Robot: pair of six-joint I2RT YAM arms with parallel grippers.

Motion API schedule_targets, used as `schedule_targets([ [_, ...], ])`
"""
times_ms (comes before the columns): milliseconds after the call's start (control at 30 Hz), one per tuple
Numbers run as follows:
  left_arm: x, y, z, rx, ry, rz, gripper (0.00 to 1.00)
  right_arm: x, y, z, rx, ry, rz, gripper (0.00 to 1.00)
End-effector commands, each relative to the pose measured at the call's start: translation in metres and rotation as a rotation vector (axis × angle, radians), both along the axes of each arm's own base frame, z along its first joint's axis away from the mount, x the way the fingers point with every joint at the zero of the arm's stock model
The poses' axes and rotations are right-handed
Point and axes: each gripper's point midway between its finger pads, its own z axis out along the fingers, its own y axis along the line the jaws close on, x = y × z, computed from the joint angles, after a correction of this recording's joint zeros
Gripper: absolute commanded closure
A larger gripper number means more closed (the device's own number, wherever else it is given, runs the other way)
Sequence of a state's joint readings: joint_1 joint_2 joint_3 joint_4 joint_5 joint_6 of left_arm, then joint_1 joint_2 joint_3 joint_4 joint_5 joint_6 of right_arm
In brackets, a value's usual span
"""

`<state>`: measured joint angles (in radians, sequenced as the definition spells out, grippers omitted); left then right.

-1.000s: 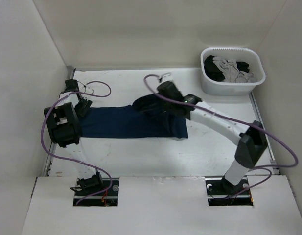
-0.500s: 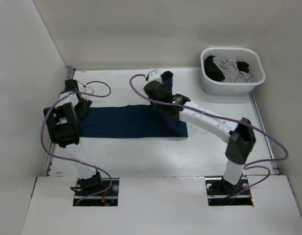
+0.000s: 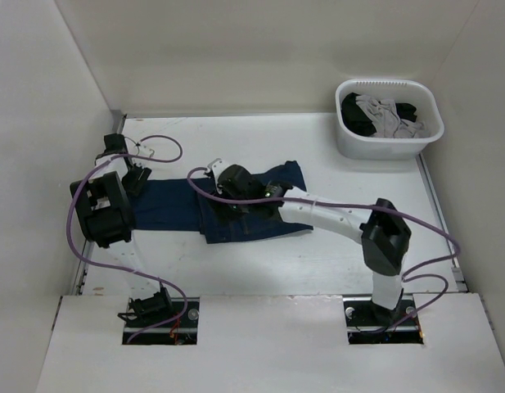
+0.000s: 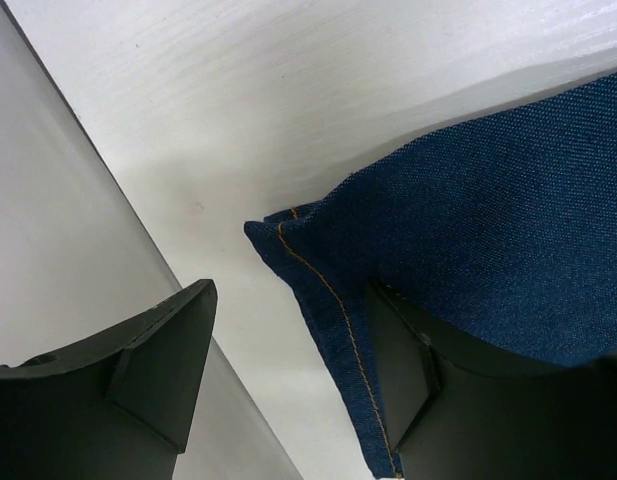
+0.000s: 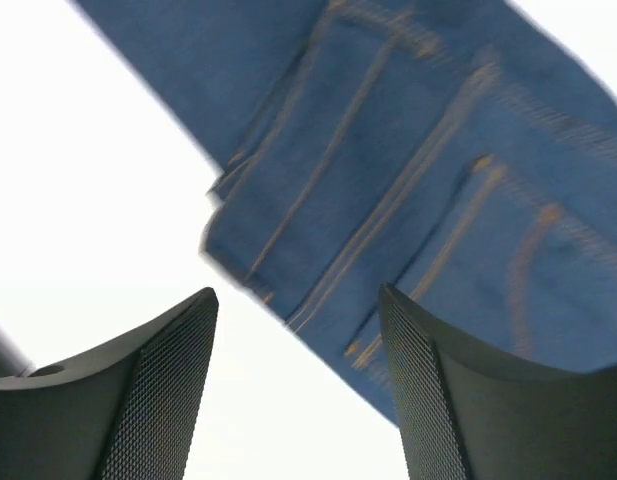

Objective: Fold and stack the trousers
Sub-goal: Fold the trousers

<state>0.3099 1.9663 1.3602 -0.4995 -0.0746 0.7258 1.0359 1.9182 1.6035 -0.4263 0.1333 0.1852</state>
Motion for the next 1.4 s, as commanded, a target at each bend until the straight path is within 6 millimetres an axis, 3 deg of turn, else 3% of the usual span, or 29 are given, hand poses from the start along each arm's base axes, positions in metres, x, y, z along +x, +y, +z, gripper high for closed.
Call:
schedule_targets([
  [0,-0.018,0.0,0.003,-0.014,0.028,0.016,0.39,-0.032,0.016,0.09,0.306,-0.003,0.124,0.29],
  [67,-0.012,0.0,0.022,0.001,-0.019,0.009,0.38,-0.022,-0.01,0.111,0.399,-0.011,0.02,0.28],
  [100,-0.009,0.0,0.031,0.008,-0.042,0.004,0.38,-0.008,-0.031,0.114,0.434,-0.007,-0.079,0.28],
  [133,-0.005,-0.002,0.042,0.013,-0.068,-0.002,0.37,0.014,-0.067,0.107,0.463,0.01,-0.244,0.28],
  [200,0.001,-0.006,0.061,0.016,-0.106,-0.016,0.37,0.046,-0.132,0.078,0.482,0.063,-0.514,0.28],
  [300,0.004,-0.021,0.084,0.004,-0.14,-0.049,0.37,0.072,-0.207,0.02,0.448,0.176,-0.777,0.24],
  [367,0.003,-0.039,0.096,-0.018,-0.154,-0.087,0.36,0.082,-0.227,-0.008,0.402,0.218,-0.821,0.19],
  [433,0.002,-0.059,0.107,-0.044,-0.163,-0.135,0.36,0.091,-0.237,-0.034,0.364,0.256,-0.836,0.11],
  [533,-0.003,-0.082,0.113,-0.074,-0.159,-0.18,0.34,0.097,-0.233,-0.061,0.364,0.333,-0.81,0.1],
  [633,-0.012,-0.089,0.099,-0.087,-0.117,-0.178,0.35,0.096,-0.224,-0.077,0.375,0.381,-0.797,0.12],
  [733,-0.02,-0.087,0.08,-0.105,-0.074,-0.15,0.36,0.093,-0.22,-0.091,0.374,0.435,-0.809,0.3],
  [800,-0.023,-0.084,0.072,-0.116,-0.06,-0.126,0.36,0.091,-0.213,-0.098,0.379,0.48,-0.793,0.52],
  [867,-0.026,-0.082,0.065,-0.121,-0.048,-0.113,0.36,0.088,-0.208,-0.101,0.396,0.526,-0.785,0.8],
  [933,-0.027,-0.078,0.06,-0.118,-0.04,-0.101,0.36,0.089,-0.22,-0.094,0.425,0.525,-0.818,1.0],
  [1100,-0.03,-0.076,0.05,-0.124,-0.017,-0.081,0.36,0.083,-0.287,-0.03,0.468,0.384,-0.915,1.0],
  [1200,-0.027,-0.084,0.047,-0.133,-0.018,-0.09,0.36,0.069,-0.332,0.035,0.442,0.242,-0.93,1.0],
  [1267,-0.026,-0.094,0.044,-0.14,-0.008,-0.111,0.36,0.058,-0.345,0.073,0.402,0.18,-0.89,1.0],
  [1367,-0.021,-0.109,0.039,-0.143,0.003,-0.141,0.36,0.044,-0.356,0.114,0.31,0.133,-0.849,1.0],
])
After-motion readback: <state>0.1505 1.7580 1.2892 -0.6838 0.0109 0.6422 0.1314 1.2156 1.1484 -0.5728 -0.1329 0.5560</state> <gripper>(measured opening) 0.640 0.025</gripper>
